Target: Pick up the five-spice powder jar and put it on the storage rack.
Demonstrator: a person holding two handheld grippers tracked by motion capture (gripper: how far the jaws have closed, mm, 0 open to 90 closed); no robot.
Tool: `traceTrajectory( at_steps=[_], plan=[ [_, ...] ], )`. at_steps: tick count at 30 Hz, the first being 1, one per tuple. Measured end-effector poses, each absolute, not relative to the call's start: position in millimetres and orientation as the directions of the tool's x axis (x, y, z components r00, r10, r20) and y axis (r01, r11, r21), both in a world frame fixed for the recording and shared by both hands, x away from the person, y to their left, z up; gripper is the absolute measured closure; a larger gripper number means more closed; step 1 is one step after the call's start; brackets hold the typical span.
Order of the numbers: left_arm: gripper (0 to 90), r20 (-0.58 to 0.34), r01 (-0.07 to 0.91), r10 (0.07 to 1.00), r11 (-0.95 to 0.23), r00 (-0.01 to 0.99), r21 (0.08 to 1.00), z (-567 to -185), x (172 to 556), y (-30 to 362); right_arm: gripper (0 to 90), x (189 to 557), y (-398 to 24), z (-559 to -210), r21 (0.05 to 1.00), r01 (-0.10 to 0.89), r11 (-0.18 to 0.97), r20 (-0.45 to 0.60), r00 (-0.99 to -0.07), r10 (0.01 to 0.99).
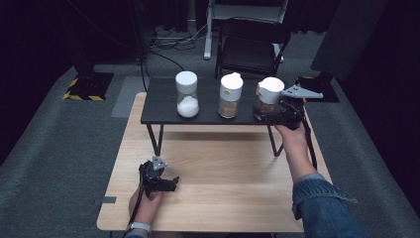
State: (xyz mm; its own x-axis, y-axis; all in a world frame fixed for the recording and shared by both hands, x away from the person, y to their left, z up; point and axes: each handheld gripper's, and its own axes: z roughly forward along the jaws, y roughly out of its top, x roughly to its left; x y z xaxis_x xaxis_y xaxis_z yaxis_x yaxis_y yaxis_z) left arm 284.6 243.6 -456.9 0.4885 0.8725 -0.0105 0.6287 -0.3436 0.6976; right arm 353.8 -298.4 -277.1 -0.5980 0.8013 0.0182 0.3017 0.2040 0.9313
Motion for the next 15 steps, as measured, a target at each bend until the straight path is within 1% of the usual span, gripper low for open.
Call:
traceTrajectory(
  at_steps=[8,15],
  plan=[
    [0.4,-0.007,0.629,0.871,-0.348,0.491,0.695,-456.3,285.0,243.7,8.1,333.3,-316.1,-286.7,0.942,0.289,0.172,0.038,-0.601,0.799],
    [0.4,-0.008,0.627,0.87,-0.349,0.493,0.696,-456.4,286.1,243.4,8.1,317.8,-329.2,-294.0,0.933,0.312,0.176,0.049,-0.598,0.8]
  ],
)
